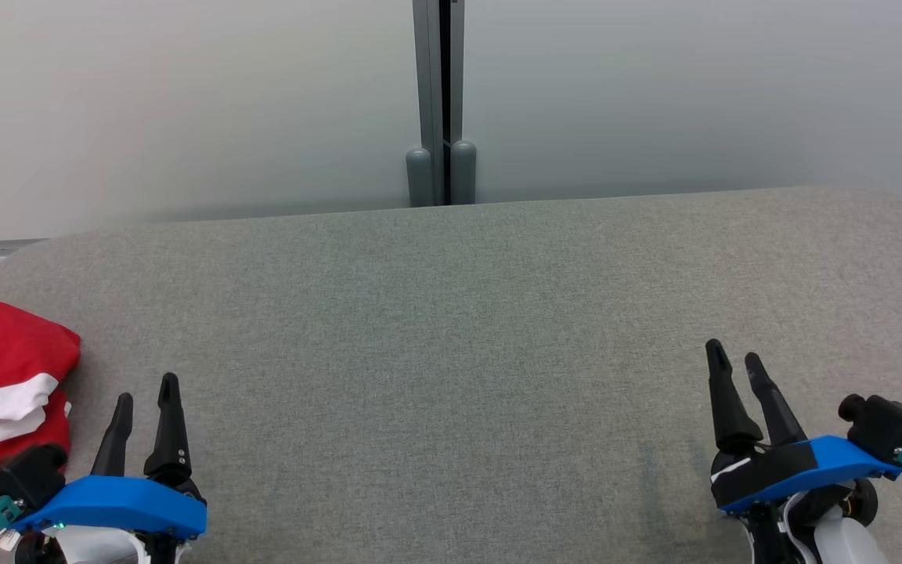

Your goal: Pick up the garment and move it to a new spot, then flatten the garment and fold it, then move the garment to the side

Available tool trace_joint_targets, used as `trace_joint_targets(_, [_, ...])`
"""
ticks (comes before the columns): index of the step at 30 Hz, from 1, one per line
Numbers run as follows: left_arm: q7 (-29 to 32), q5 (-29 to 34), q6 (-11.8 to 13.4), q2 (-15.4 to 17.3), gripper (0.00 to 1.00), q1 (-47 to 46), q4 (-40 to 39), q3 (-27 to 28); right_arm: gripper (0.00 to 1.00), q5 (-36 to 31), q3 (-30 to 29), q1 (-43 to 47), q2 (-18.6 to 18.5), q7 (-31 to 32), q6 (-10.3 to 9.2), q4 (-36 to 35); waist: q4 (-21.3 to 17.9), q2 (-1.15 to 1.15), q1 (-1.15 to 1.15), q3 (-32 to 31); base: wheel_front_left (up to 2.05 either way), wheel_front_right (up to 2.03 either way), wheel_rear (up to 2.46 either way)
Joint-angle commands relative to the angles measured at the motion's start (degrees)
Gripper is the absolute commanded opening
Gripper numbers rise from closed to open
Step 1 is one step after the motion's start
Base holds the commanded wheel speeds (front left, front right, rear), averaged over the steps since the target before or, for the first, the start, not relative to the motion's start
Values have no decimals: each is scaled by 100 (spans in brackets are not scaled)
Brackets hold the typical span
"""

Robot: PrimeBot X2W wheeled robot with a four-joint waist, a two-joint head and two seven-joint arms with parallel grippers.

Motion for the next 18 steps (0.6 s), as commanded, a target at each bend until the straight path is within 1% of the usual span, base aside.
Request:
trace_joint_targets(1, [-73,215,-34,100,100,-112,-56,-66,100,-355,91,-161,-45,-76,12,-9,0,0,0,9,0,0,0])
trace_joint_targets(11, [-233,820,-39,279,100,-42,-10,-263,100,-1395,408,-169,-51,-231,13,201,-34,0,0,18,0,0,0])
trace_joint_targets(18, [-319,1172,-43,336,100,-12,39,-347,100,-1804,712,-199,-186,-322,13,323,-47,0,0,7,0,0,0])
